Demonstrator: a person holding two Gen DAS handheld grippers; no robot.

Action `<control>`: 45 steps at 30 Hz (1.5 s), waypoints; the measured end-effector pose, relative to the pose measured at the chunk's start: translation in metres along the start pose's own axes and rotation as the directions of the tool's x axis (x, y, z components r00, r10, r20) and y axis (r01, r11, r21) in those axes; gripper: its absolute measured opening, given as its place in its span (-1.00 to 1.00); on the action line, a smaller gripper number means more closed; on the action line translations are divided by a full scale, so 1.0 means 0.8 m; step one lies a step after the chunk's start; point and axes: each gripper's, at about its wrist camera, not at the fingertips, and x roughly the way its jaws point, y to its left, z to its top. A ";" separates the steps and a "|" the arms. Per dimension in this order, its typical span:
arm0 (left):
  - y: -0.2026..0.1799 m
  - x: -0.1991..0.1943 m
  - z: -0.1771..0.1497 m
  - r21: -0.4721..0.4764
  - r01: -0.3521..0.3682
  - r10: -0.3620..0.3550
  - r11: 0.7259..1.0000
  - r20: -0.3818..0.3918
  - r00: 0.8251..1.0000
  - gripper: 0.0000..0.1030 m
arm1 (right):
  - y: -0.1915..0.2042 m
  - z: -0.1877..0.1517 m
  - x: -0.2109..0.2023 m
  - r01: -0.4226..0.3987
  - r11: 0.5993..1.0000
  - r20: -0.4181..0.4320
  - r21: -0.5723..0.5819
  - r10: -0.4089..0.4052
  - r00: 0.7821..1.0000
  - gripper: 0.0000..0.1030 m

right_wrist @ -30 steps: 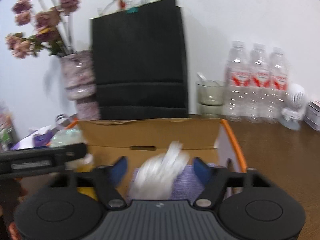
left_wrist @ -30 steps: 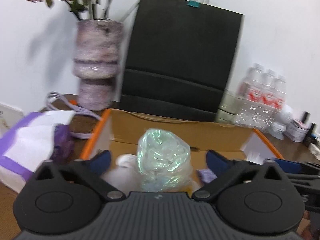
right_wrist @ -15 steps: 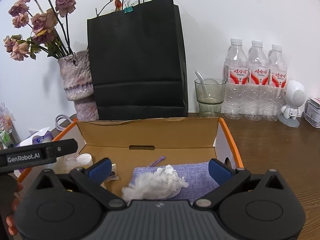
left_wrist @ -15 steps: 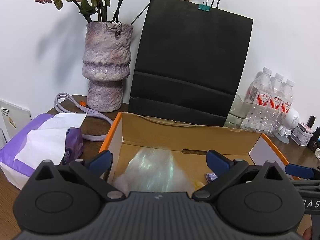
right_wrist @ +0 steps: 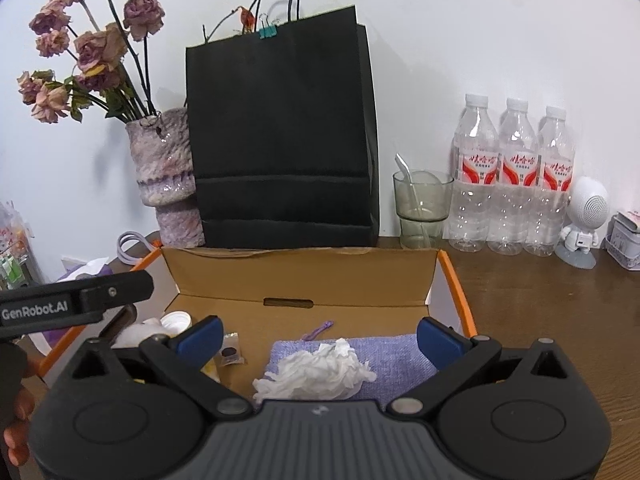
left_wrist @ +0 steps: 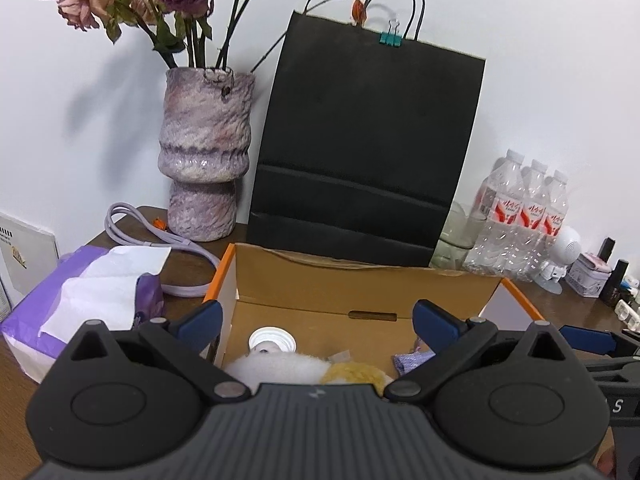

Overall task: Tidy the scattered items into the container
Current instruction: 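Withdraw both grippers from the box toward the black cable and white lid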

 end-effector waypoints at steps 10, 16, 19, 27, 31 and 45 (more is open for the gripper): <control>0.022 -0.066 -0.009 0.021 0.021 -0.022 1.000 0.050 0.999 1.00 | -0.009 -0.008 -0.055 -0.008 1.000 0.030 -0.021 0.008 1.000 1.00; 0.038 -0.103 -0.028 0.046 0.001 -0.001 0.999 0.021 1.000 1.00 | -0.018 -0.036 -0.086 0.024 0.998 -0.003 -0.059 -0.024 1.000 1.00; 0.045 -0.117 -0.043 0.063 -0.015 0.015 0.998 -0.007 1.000 1.00 | -0.027 -0.054 -0.099 0.042 0.997 -0.029 -0.059 -0.044 0.999 1.00; 0.055 -0.133 -0.087 0.133 -0.044 0.059 0.990 -0.112 0.992 1.00 | -0.054 -0.110 -0.126 0.087 0.995 -0.113 -0.039 -0.091 0.989 1.00; 0.057 -0.136 -0.112 0.120 -0.029 0.048 0.992 -0.153 0.987 1.00 | -0.065 -0.136 -0.130 0.111 0.993 -0.160 -0.036 -0.115 0.980 1.00; 0.036 -0.106 -0.150 0.166 -0.066 0.100 0.984 -0.209 0.973 1.00 | -0.073 -0.161 -0.113 0.137 0.989 -0.202 -0.061 -0.147 0.968 1.00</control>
